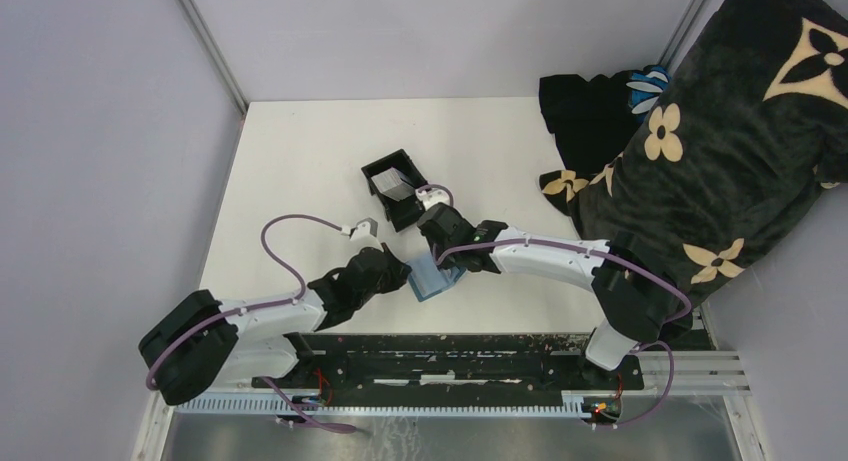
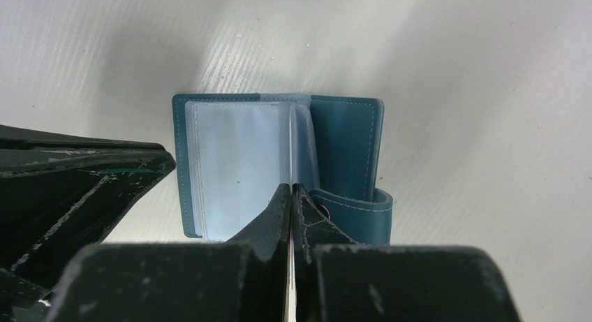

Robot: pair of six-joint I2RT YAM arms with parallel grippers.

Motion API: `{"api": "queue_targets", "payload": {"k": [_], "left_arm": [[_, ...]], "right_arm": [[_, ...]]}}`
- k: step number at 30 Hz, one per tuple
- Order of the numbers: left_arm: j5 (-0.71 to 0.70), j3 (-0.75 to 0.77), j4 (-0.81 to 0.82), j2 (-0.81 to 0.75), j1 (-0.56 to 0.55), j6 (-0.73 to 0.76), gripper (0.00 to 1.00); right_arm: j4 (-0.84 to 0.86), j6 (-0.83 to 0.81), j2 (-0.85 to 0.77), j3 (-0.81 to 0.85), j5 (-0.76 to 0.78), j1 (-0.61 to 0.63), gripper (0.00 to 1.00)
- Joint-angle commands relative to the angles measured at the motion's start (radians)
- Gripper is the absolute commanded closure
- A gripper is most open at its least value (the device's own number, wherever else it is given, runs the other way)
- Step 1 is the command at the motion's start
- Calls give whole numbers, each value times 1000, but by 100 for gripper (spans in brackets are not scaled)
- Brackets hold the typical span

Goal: Put the credit cards into the card holder
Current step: Turn over the card slot in the card holder.

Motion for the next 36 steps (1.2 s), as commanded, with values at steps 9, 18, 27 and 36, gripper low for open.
{"api": "queue_targets", "payload": {"k": [9, 18, 27, 36], "left_arm": [[11, 86, 87, 132, -16, 23, 89], [1, 58, 89, 154, -17, 11, 89], [-4, 47, 92, 174, -19, 6, 89], [-9, 38, 90, 176, -18, 11, 89]], "right_arm": [[120, 41, -20, -65, -103, -65, 99], [208, 78, -62, -152, -214, -146, 99], [280, 112, -78, -219, -328, -225, 99], [345, 141, -62, -253, -396, -251, 99]]}}
